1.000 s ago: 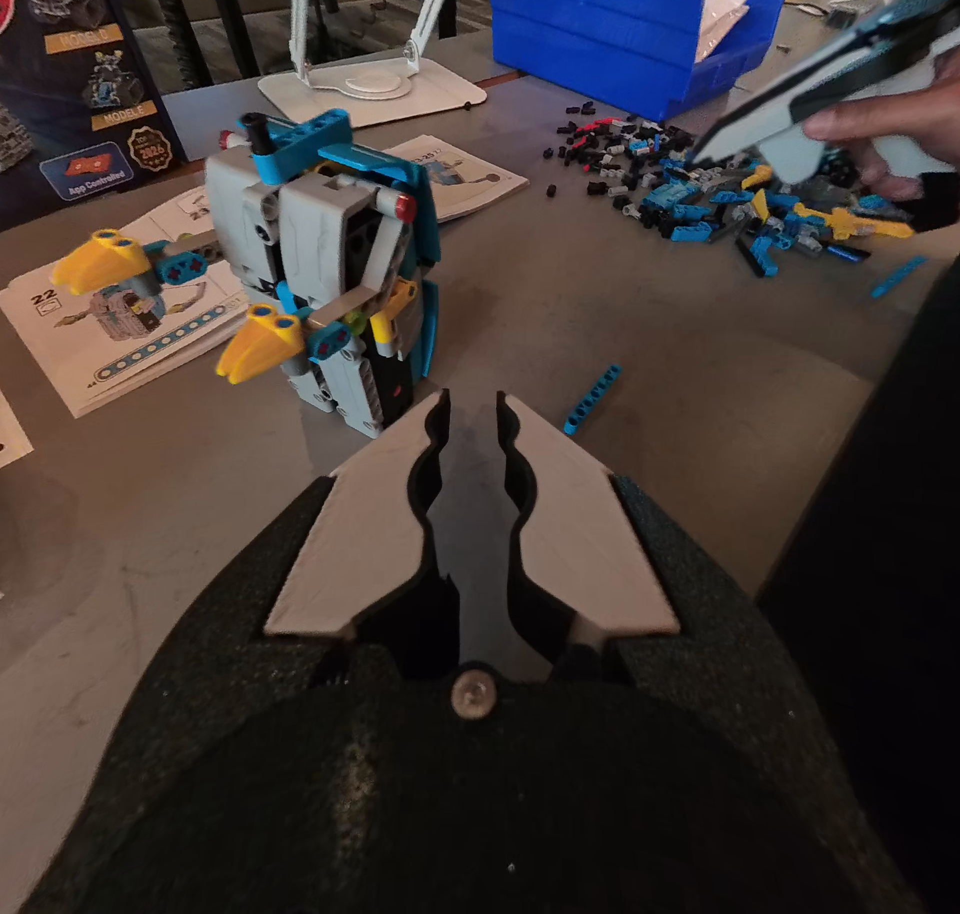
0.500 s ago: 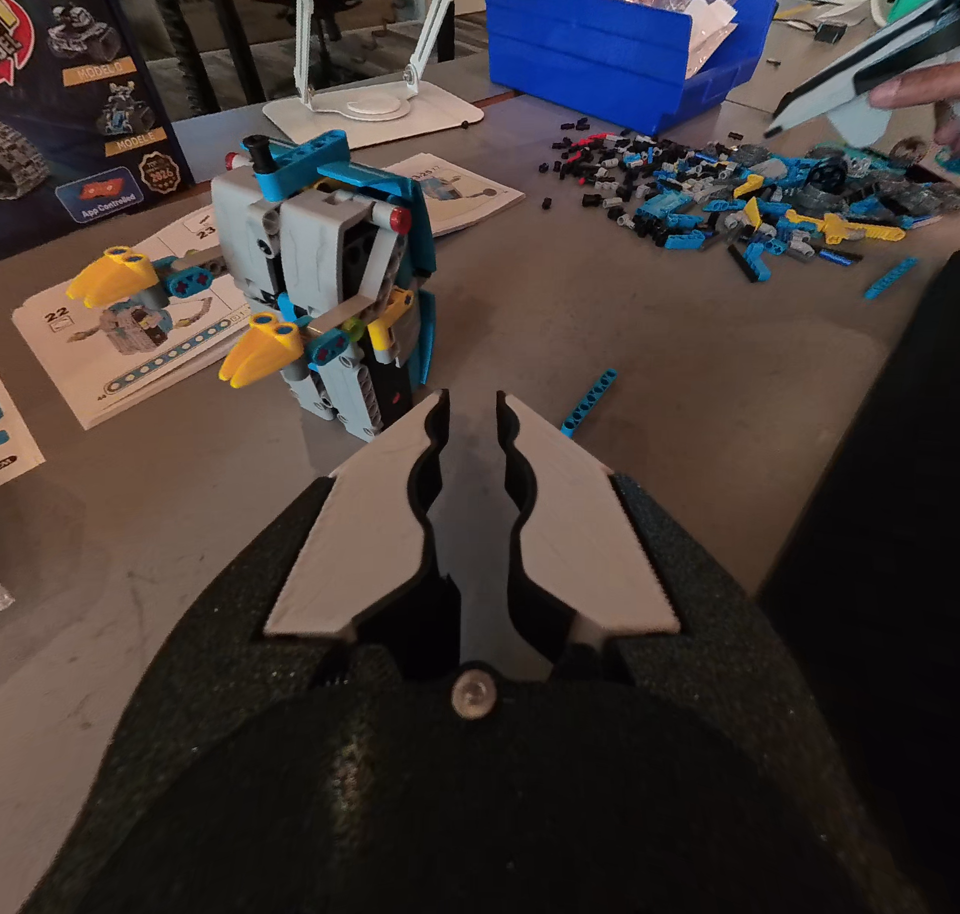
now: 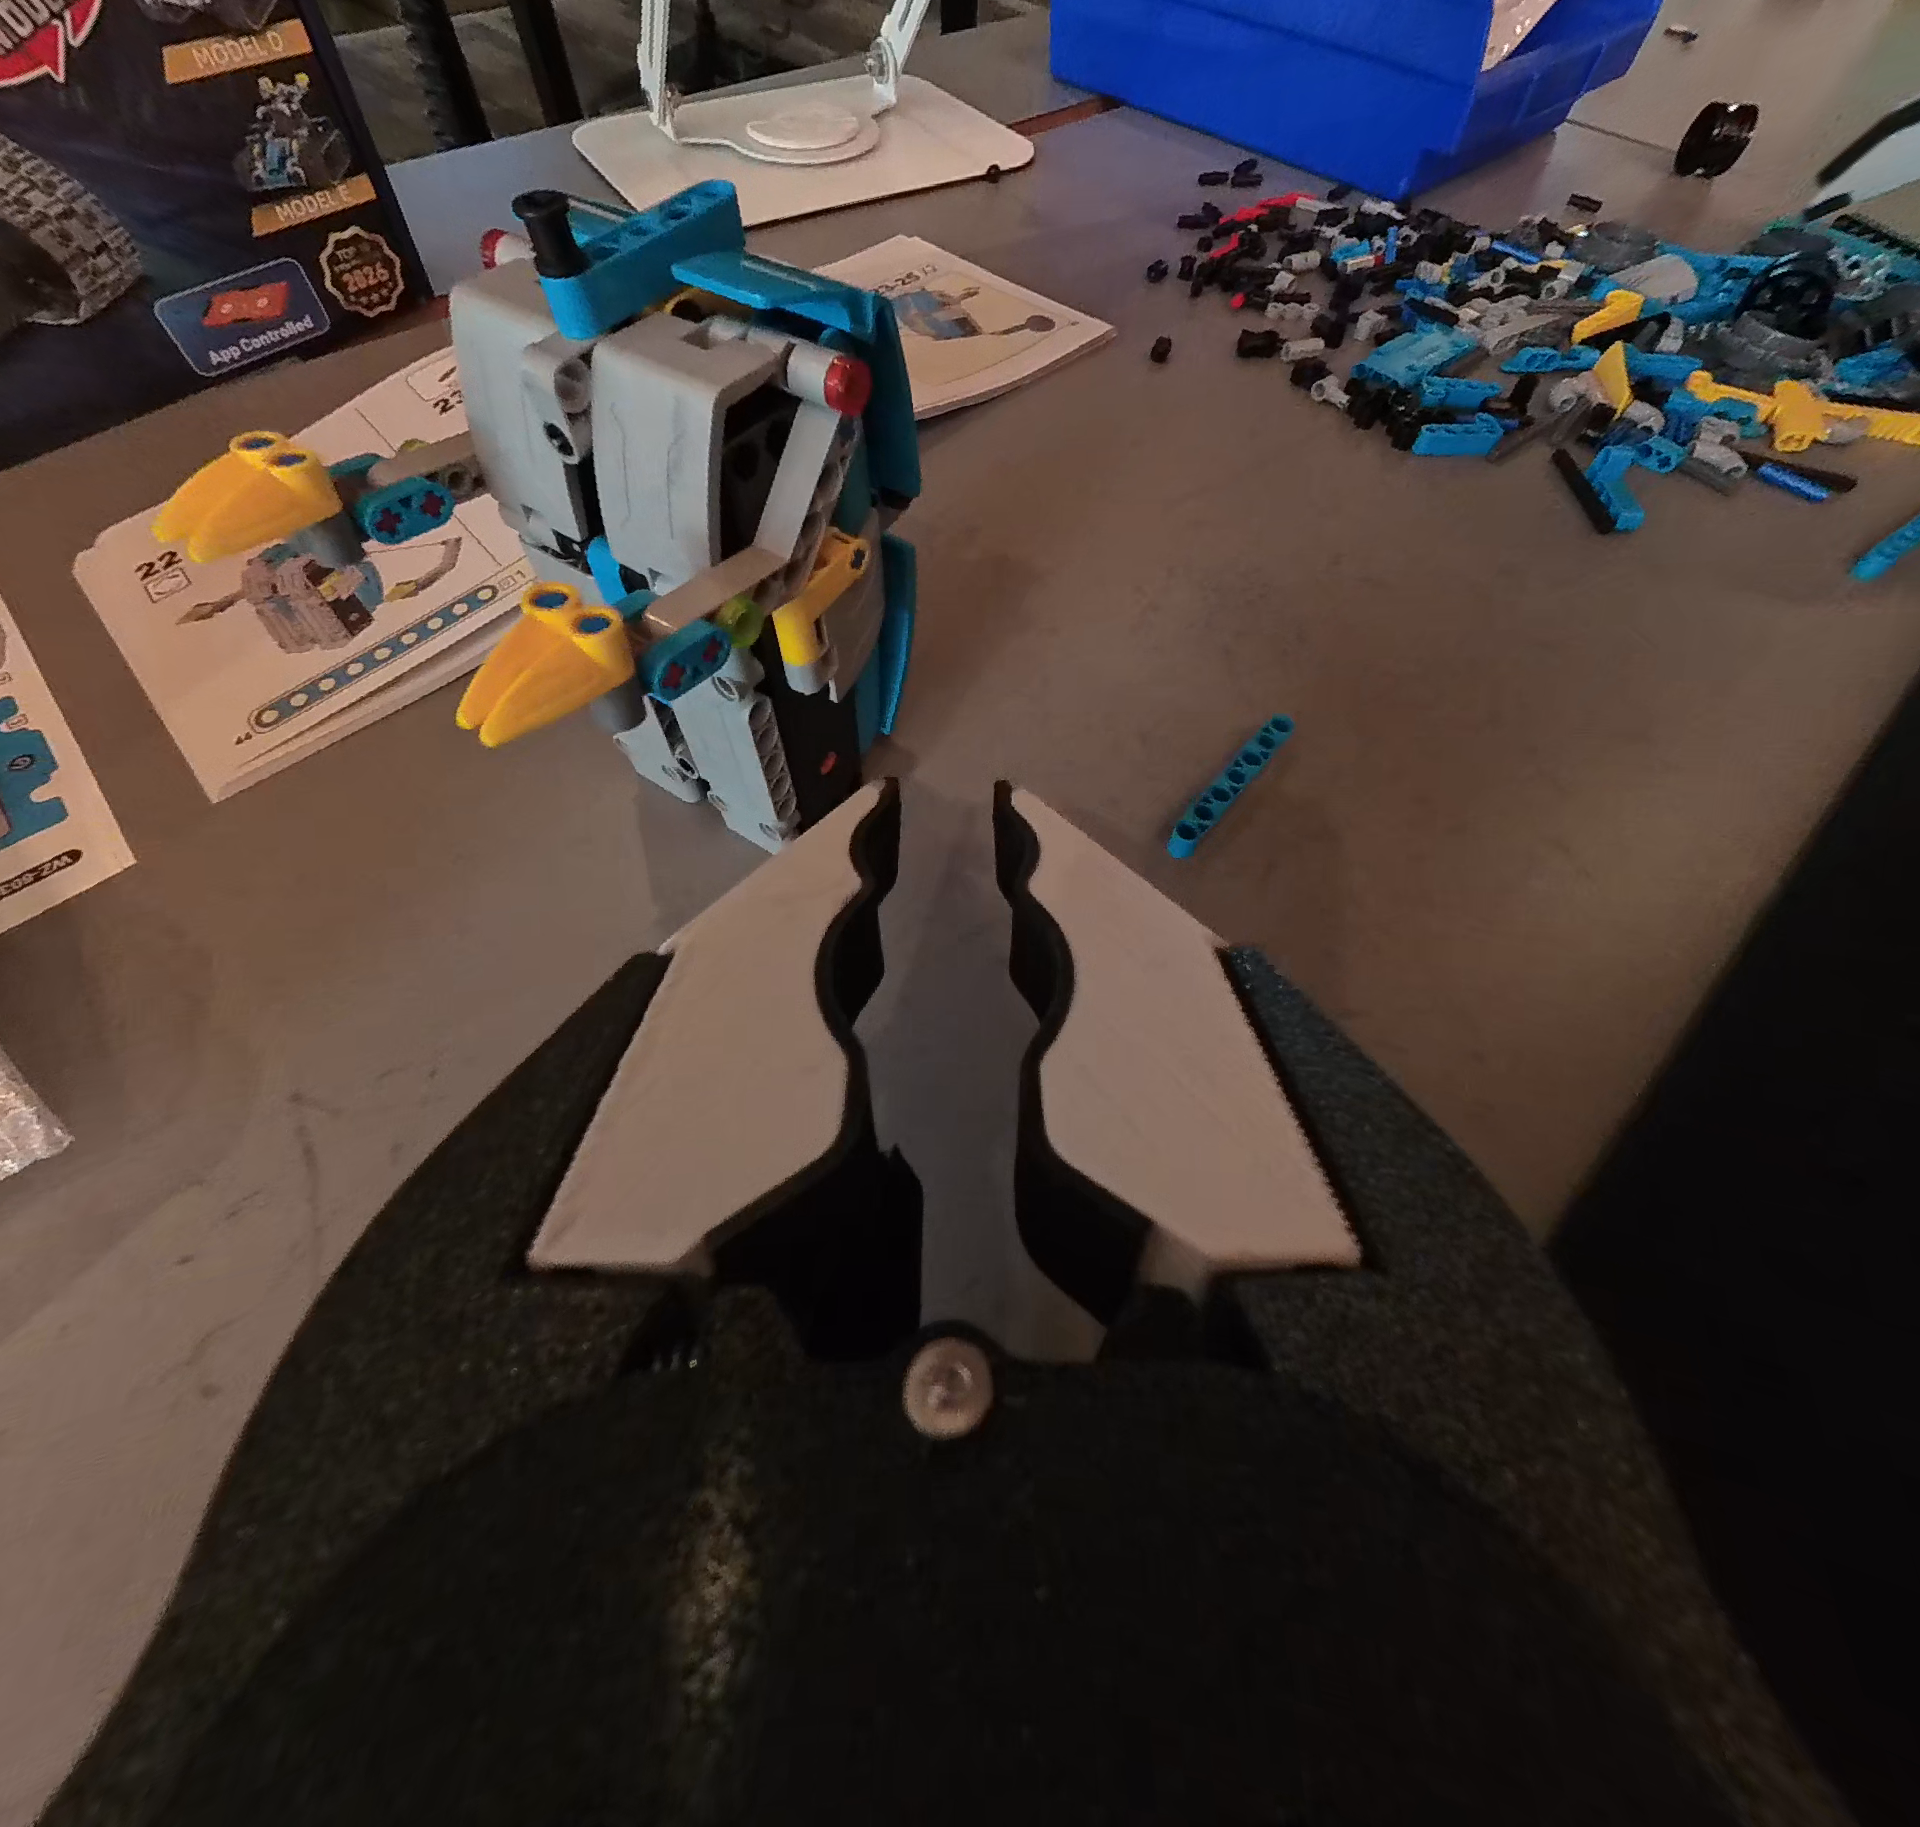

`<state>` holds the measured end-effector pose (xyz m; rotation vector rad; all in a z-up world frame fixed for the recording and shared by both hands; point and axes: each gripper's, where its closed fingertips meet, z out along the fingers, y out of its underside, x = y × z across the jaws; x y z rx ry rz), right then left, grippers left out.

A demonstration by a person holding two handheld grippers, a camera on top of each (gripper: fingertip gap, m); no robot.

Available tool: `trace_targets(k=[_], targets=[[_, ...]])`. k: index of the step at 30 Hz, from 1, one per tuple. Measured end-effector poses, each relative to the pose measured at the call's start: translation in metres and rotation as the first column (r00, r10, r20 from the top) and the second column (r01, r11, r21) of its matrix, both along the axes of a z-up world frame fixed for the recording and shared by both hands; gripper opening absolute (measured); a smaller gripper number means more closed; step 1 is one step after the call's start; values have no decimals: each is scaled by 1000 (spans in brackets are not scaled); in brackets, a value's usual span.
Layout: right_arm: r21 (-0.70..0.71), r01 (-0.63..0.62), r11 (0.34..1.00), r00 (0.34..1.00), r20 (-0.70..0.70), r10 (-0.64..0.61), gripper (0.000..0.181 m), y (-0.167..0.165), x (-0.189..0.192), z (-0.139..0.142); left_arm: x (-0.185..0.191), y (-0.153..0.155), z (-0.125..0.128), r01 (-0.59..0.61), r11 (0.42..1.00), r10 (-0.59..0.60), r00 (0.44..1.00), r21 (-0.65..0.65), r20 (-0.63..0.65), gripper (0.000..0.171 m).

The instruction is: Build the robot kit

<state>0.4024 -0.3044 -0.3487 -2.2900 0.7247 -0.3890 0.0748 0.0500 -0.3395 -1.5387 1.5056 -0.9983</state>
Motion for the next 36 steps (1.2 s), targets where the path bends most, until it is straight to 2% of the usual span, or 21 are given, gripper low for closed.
trace_targets(k=[2, 4, 9, 18, 20, 27, 36], targets=[[26, -17, 1000, 999, -33, 18, 29, 1, -1, -1, 0, 2, -2, -9, 1000, 9, 1000, -1, -13, 18], [65, -93, 994, 991, -88, 98, 30, 13, -13, -3, 0, 4, -4, -25, 1000, 25, 999, 2, -23, 17], [73, -205, 976, 973, -90, 211, 28, 49, -31, -11, -1, 7, -9, -51, 998, 53, 997, 47, -55, 17], [17, -297, 955, 945, -135, 297, 14, 109, -15, -29, -1, 11, -16, -77, 981, 96, 990, 180, -99, 17], [-25, -297, 955, 943, -165, 289, 13, 105, -10, -37, -2, 13, -16, -93, 978, 113, 989, 187, -96, 17], [-72, -273, 959, 955, -139, 262, 15, 73, -8, -36, -2, 18, -16, -107, 981, 124, 987, 160, -99, 17], [20, -221, 975, 972, -77, 222, 14, 63, -6, -2, -2, 18, -16, -106, 980, 123, 988, 167, -97, 17]])
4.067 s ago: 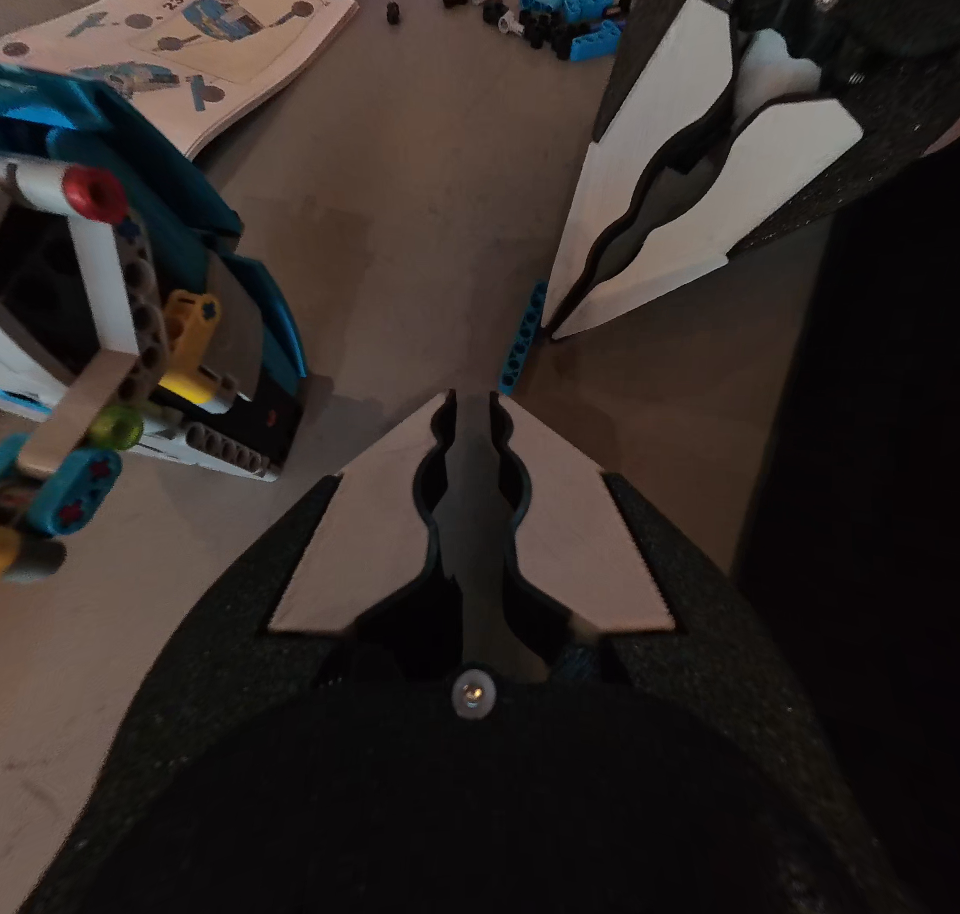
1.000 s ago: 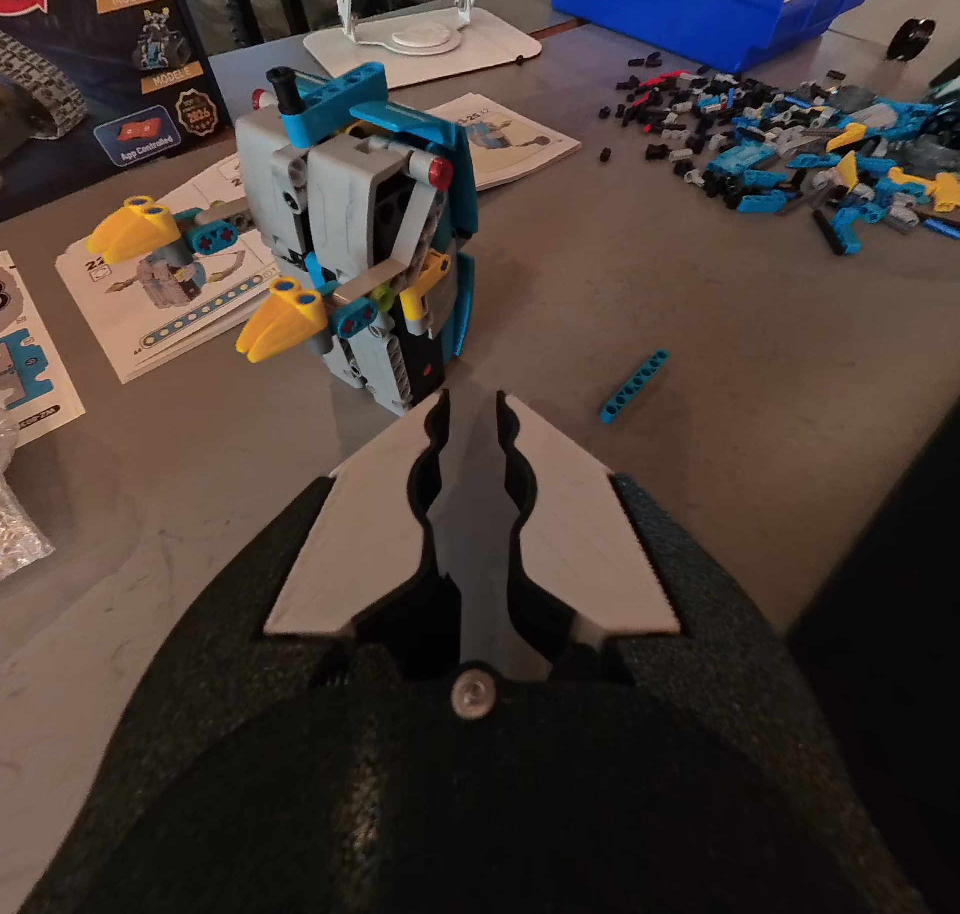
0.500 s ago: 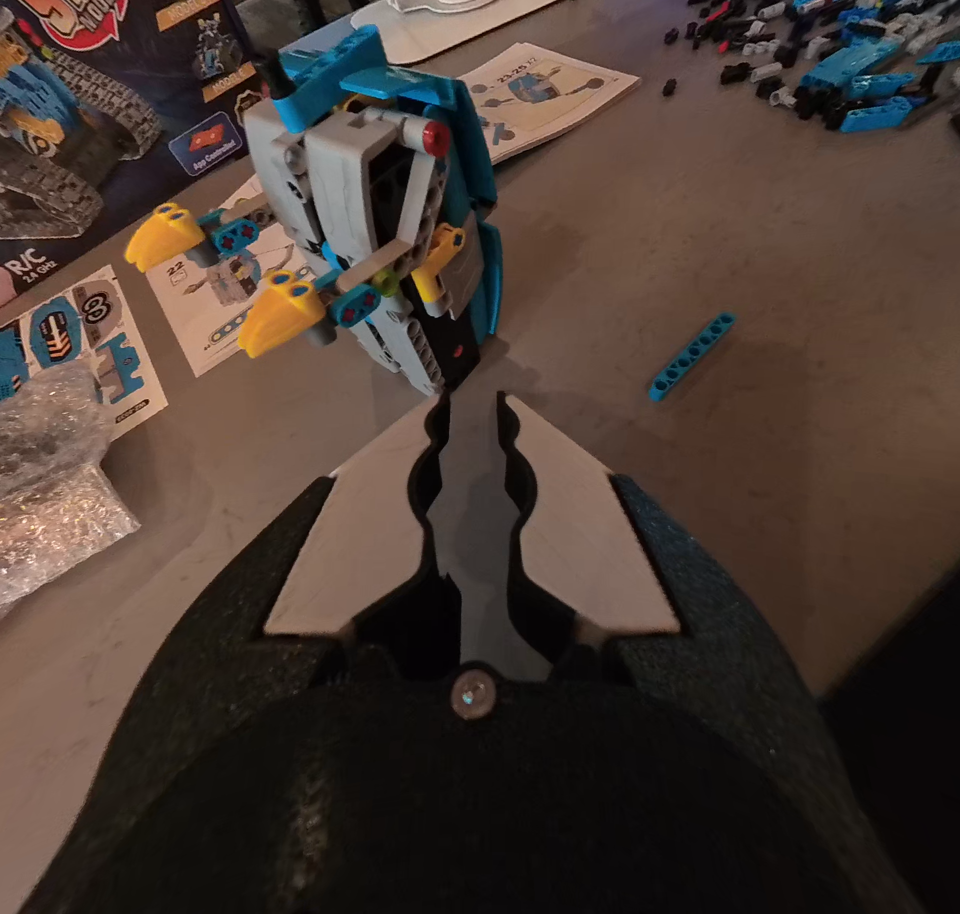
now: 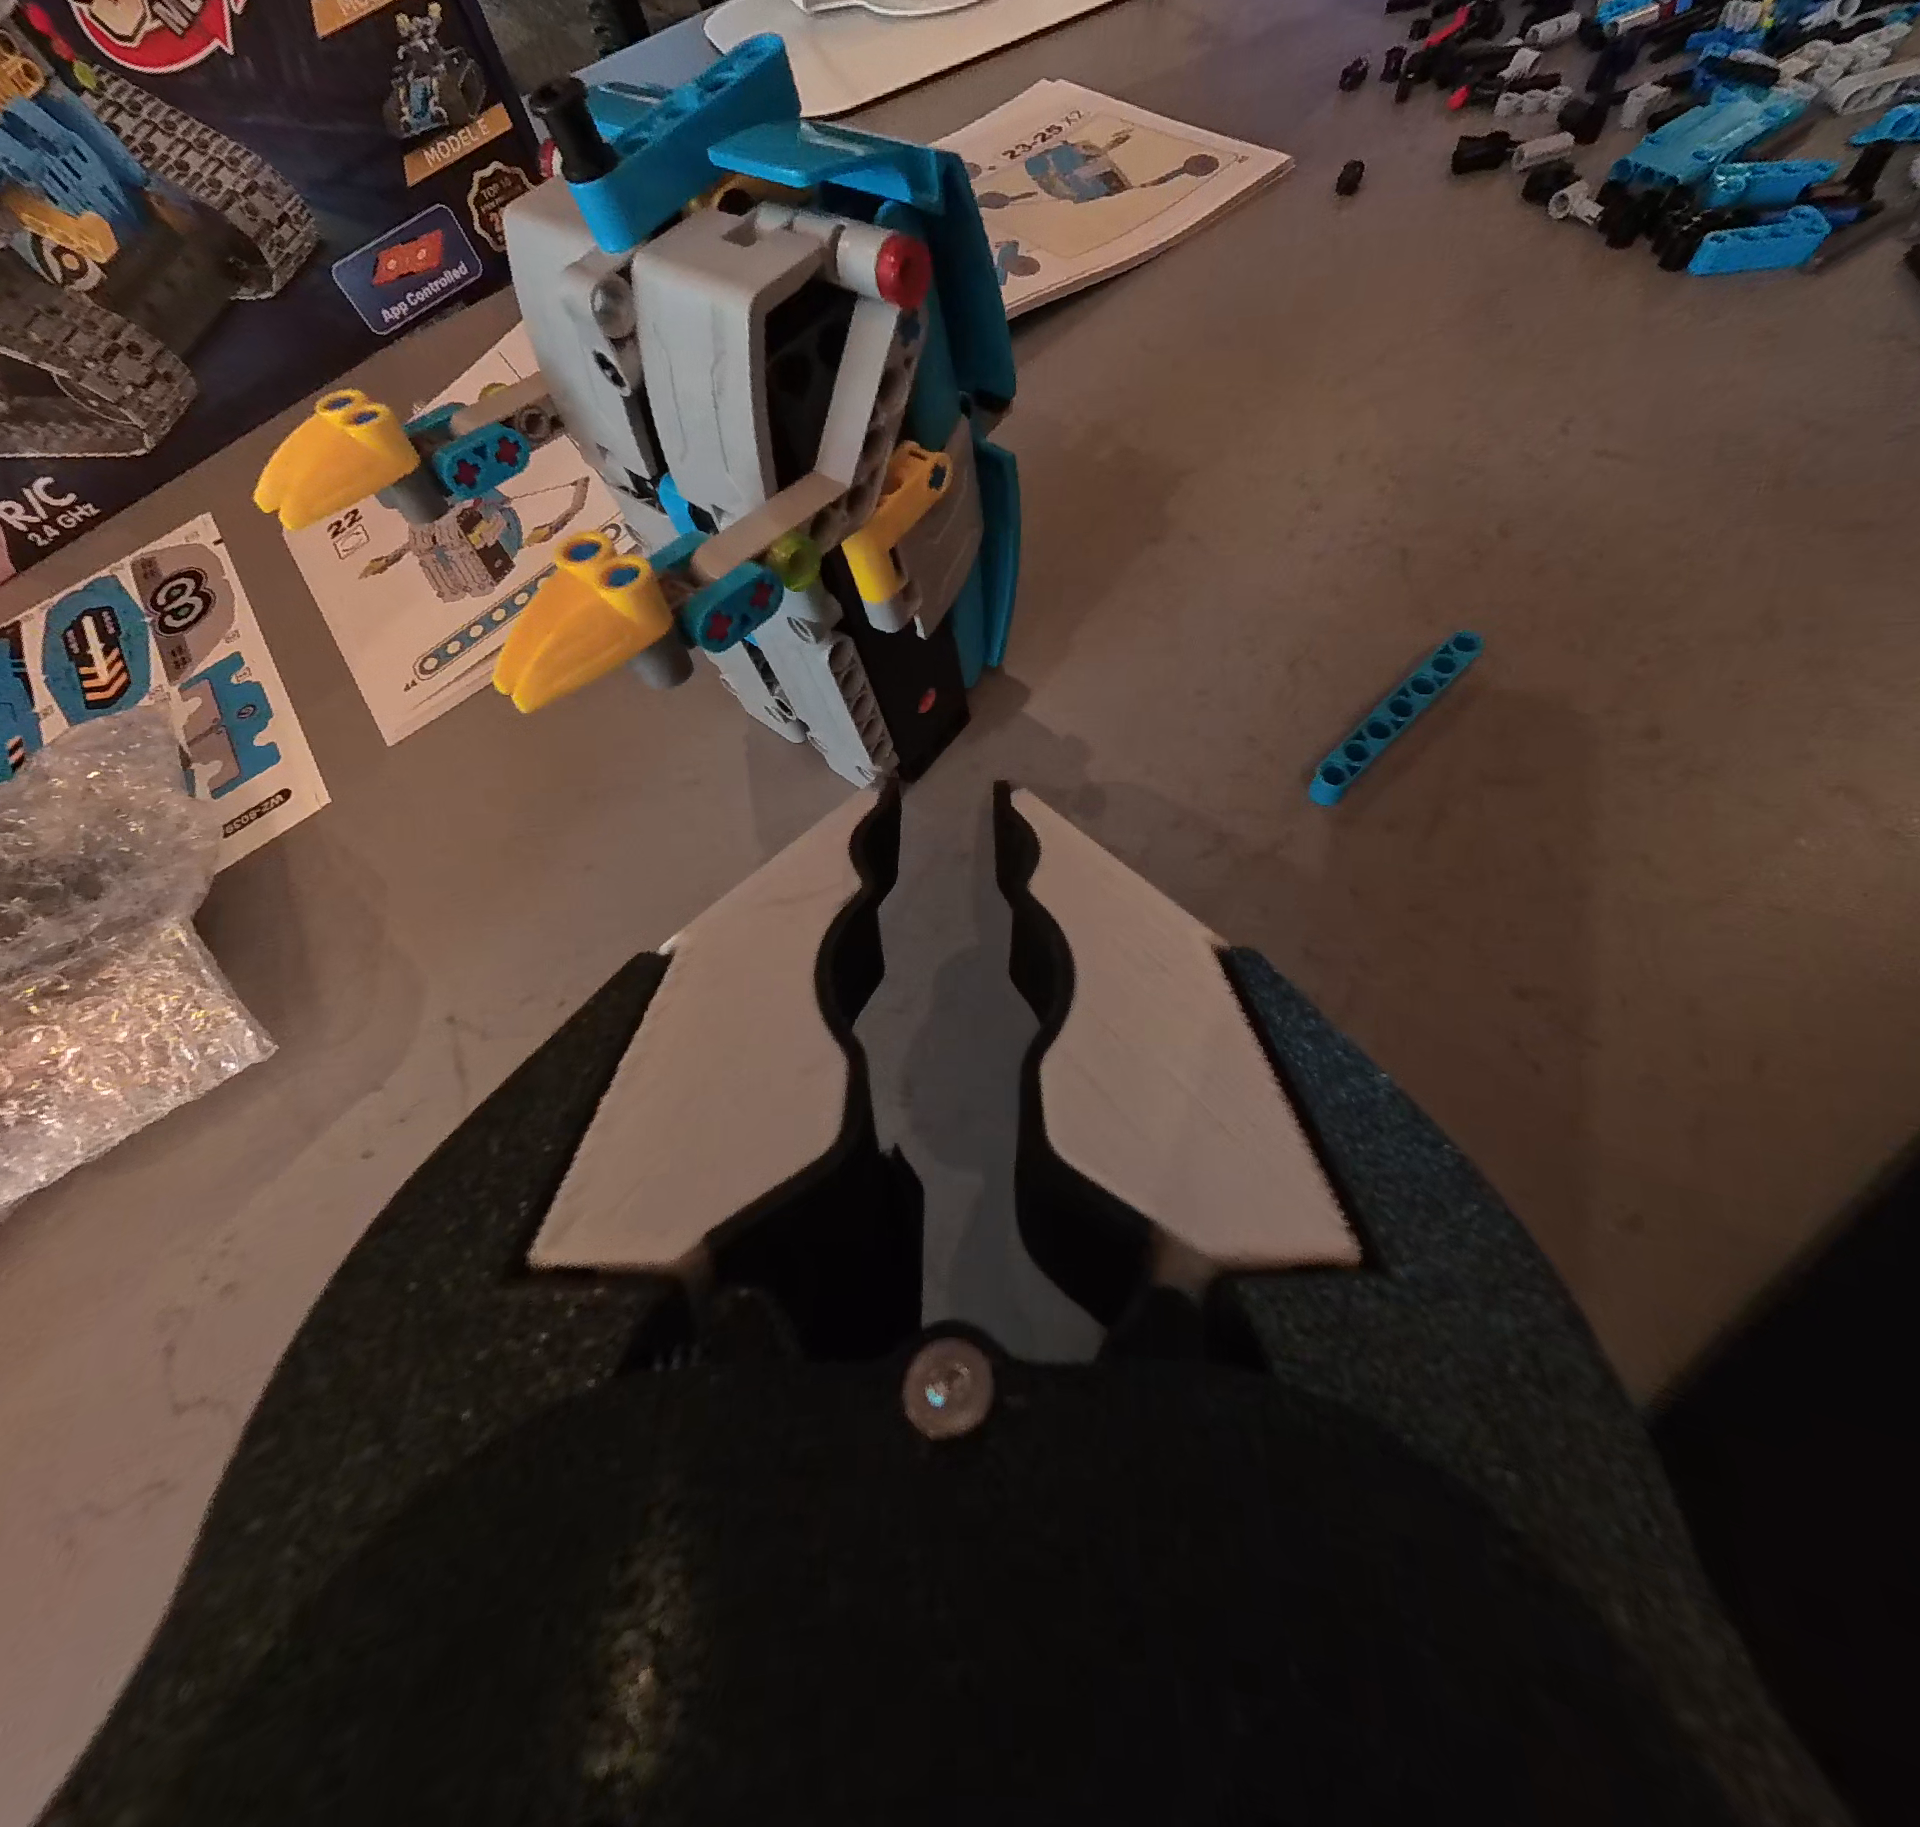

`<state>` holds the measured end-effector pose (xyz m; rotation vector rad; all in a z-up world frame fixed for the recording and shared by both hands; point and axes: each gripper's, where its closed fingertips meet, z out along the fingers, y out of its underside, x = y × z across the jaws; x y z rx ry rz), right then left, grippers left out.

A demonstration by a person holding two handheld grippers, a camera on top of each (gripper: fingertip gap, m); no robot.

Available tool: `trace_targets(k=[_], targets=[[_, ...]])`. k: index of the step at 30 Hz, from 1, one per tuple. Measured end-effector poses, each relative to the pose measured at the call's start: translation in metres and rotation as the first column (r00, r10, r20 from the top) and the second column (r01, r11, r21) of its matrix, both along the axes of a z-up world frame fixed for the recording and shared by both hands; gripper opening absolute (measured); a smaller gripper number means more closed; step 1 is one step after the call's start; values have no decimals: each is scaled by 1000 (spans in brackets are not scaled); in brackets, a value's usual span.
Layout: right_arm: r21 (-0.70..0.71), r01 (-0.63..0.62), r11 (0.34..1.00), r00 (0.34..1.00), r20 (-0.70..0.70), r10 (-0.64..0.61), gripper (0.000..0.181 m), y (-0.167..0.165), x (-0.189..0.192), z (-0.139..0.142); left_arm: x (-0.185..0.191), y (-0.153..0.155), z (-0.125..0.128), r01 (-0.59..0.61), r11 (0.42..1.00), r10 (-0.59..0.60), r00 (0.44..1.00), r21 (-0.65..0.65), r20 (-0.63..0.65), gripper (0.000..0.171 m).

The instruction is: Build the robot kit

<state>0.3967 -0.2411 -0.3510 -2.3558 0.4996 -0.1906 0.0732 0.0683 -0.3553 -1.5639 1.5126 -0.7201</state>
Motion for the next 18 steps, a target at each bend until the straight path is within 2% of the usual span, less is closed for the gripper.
trace_targets(k=[9, 18], targets=[[215, 14, 977, 996, -86, 5, 14, 23, -12, 28, 0, 1, -2, -9, 999, 9, 1000, 34, -13, 17], [260, 5, 966, 990, -138, 32, 15, 38, -9, 50, -3, 6, 7, -40, 997, 37, 999, 63, 39, 17]])
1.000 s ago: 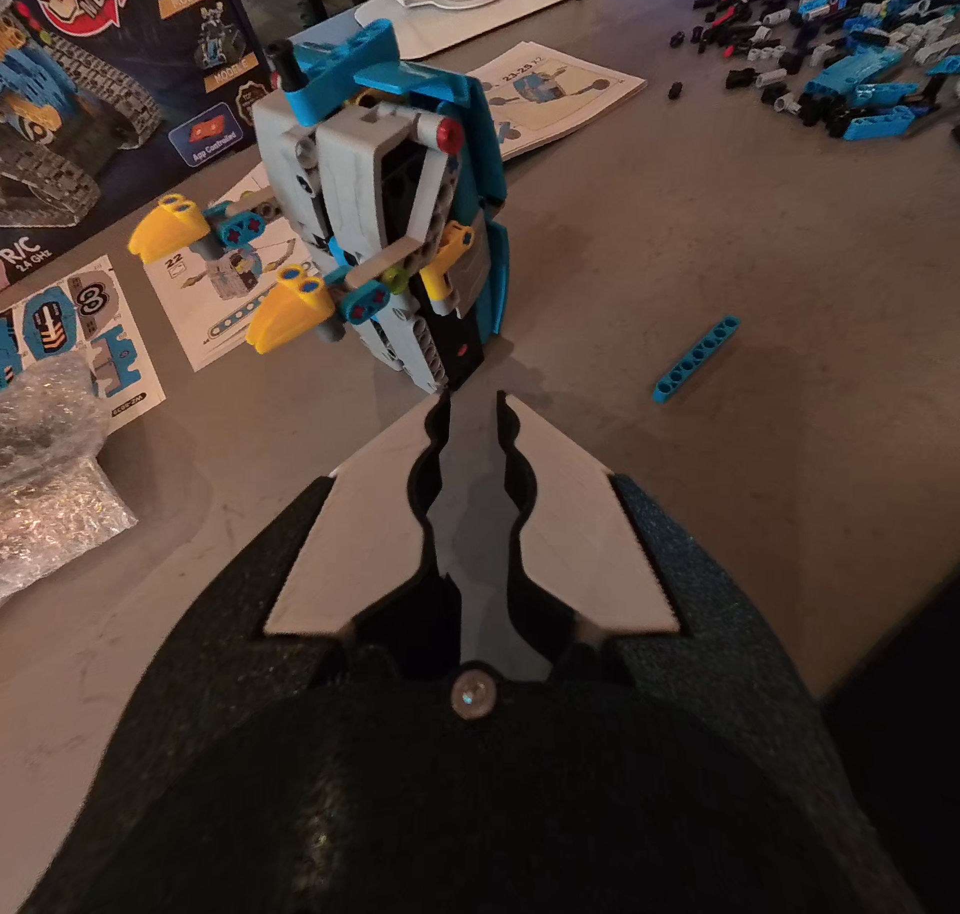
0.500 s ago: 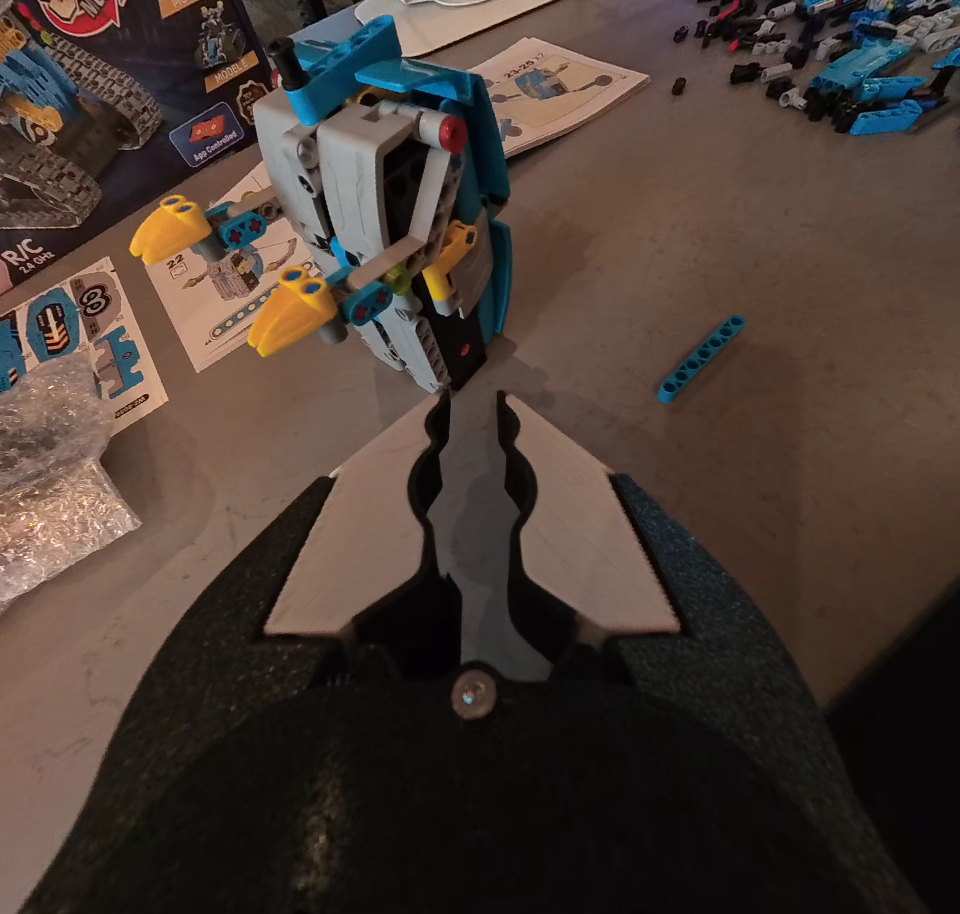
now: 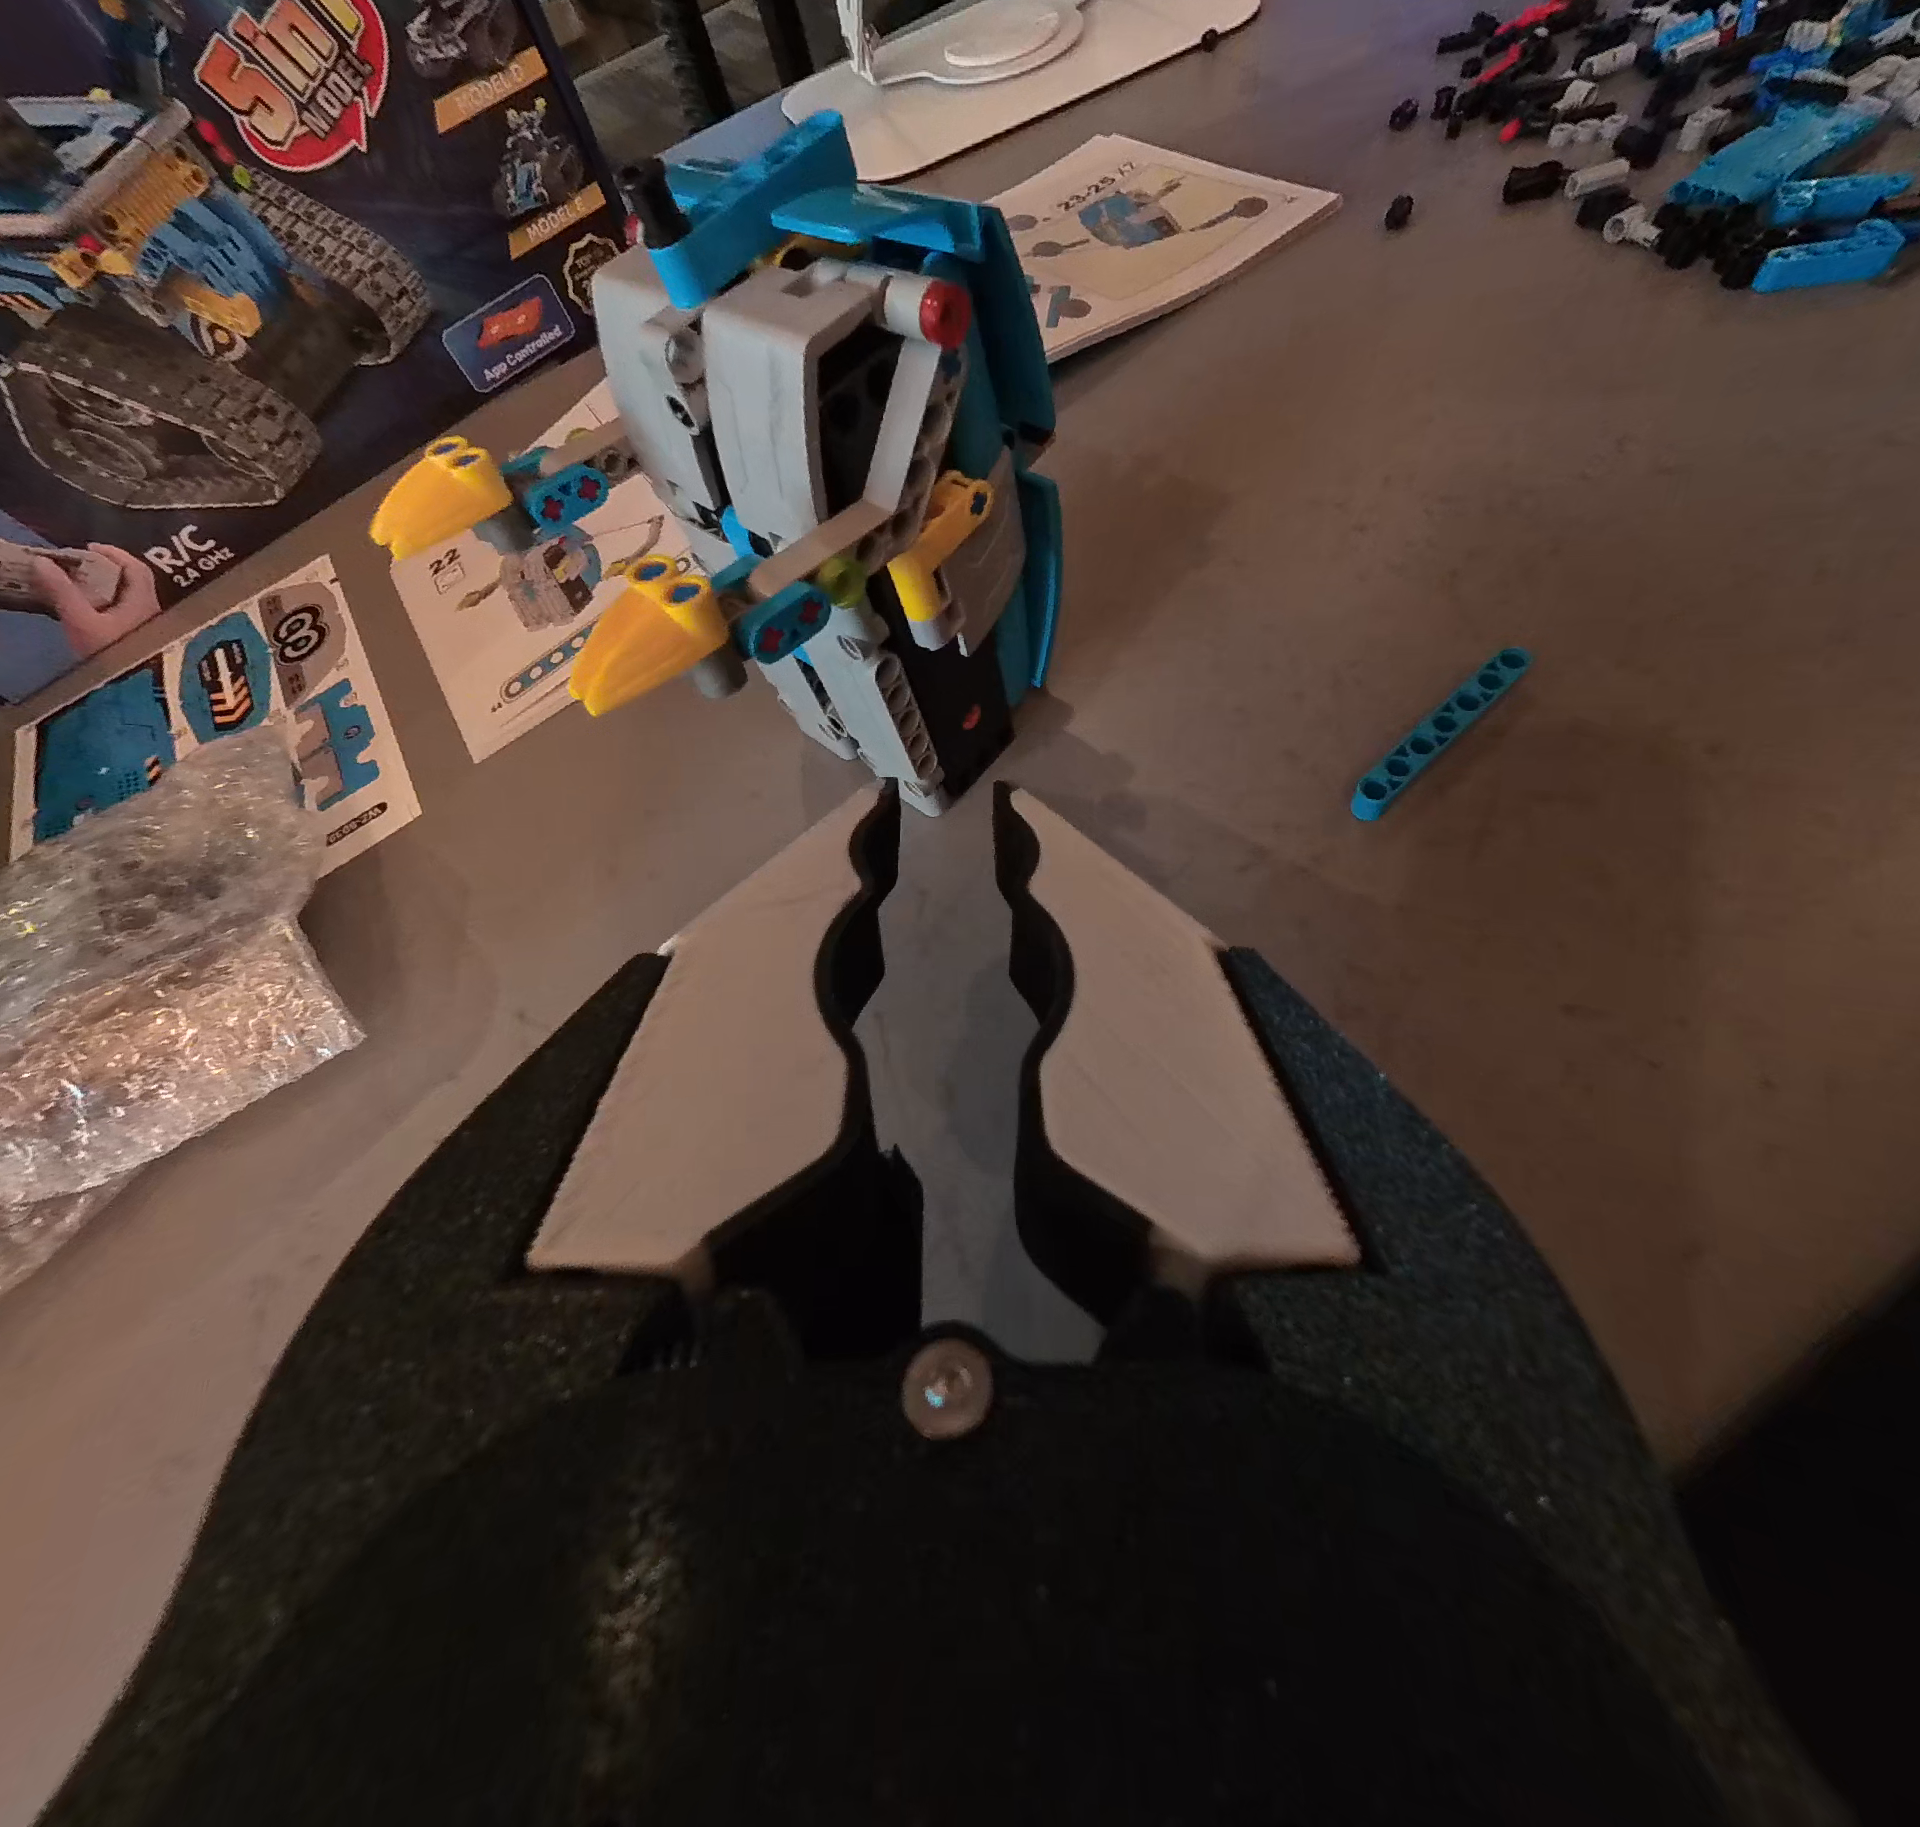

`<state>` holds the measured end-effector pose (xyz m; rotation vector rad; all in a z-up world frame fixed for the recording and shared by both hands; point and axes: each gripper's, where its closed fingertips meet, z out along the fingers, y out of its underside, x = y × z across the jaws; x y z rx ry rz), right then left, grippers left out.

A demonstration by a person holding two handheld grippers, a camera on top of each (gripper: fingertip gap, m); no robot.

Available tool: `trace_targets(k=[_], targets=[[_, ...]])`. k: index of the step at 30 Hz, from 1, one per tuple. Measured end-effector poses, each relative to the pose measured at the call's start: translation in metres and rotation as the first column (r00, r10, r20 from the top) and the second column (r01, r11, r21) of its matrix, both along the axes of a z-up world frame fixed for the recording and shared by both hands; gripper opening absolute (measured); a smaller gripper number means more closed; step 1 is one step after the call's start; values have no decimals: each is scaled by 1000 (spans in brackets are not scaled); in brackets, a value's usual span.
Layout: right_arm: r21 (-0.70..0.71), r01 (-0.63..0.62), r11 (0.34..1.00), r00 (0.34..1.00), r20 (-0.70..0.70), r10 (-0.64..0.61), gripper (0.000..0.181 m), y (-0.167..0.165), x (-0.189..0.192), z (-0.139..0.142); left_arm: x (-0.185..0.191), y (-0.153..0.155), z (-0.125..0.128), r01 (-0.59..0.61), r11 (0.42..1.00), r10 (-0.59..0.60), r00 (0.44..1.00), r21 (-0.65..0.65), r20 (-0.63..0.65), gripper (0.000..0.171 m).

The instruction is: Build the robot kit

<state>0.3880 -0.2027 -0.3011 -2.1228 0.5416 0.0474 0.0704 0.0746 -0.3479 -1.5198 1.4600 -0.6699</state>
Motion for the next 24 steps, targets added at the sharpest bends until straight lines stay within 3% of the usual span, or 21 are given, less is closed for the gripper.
trace_targets(k=[7, 15, 24], targets=[[17, -37, 999, 998, -42, 38, 15, 22, -19, -2, 2, -1, 3, 38, 999, -39, 999, 20, 20, 17], [-13, -111, 994, 988, -109, 108, 16, 27, -38, 11, -1, 14, 18, -23, 999, 20, 994, 30, 111, 16], [55, -7, 998, 985, -173, 16, 19, 26, -52, 23, -6, 27, 24, -112, 986, 95, 986, 126, 135, 11]])
